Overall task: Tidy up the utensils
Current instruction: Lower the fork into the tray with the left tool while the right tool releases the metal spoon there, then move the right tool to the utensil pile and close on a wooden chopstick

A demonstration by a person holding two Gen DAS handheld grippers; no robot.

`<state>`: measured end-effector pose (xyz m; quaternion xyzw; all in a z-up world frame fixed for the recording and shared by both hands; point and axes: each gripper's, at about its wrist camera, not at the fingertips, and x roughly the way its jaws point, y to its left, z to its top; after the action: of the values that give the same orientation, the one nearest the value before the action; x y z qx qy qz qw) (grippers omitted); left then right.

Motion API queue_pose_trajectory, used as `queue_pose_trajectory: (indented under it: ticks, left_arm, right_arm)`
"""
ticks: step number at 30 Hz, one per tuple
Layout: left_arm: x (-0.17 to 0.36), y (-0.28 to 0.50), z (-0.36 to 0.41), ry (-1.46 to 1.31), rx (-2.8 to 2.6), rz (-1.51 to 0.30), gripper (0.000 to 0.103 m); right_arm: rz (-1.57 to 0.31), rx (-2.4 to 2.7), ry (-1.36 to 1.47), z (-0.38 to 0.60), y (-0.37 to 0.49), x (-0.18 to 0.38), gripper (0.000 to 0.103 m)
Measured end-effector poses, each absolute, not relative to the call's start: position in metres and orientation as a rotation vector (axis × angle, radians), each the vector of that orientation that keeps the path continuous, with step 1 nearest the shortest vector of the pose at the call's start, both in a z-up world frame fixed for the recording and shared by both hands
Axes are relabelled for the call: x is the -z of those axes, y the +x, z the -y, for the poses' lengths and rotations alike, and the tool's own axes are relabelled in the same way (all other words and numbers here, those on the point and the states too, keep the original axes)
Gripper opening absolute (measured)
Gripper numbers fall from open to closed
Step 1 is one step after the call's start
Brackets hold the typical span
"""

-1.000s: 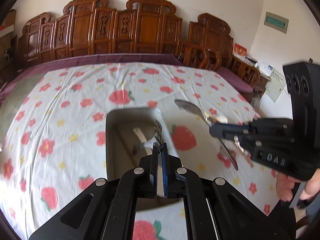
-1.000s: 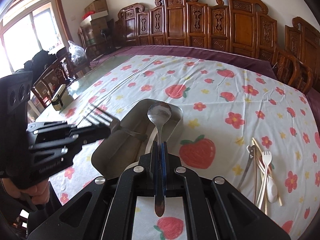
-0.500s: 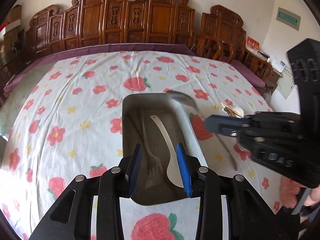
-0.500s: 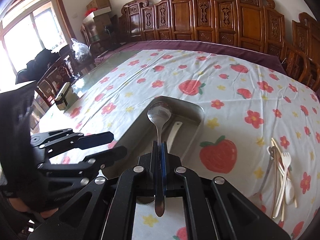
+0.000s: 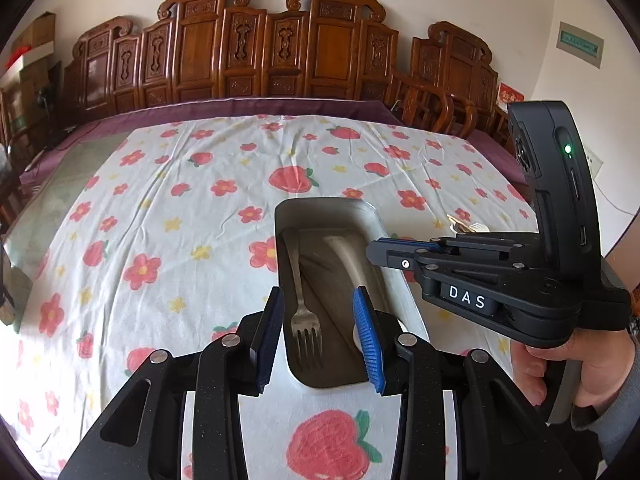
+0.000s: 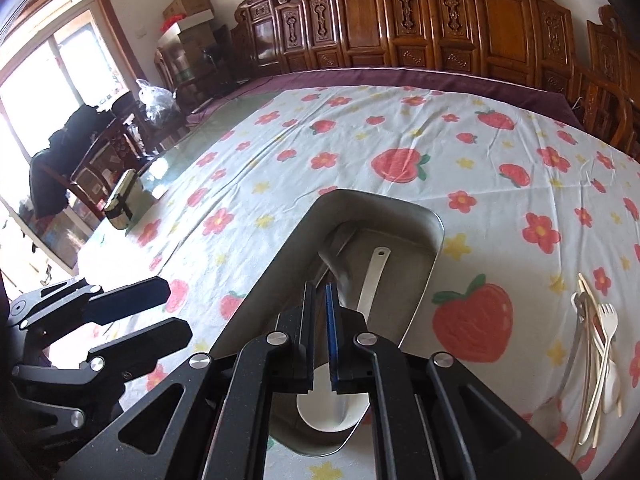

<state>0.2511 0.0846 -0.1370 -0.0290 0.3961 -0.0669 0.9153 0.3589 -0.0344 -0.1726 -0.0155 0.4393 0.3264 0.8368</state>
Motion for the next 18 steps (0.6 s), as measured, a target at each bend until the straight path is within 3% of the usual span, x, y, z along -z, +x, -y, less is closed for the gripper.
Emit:
queue_pose_trajectory:
  ticks: [18]
  left_arm:
    - [0.118,0.228,-0.027,0.002,0.191,-0.774,0.041]
  right_arm:
    - [-0.836,-0.587,-0.057,0.166,0.280,0.159,0.008]
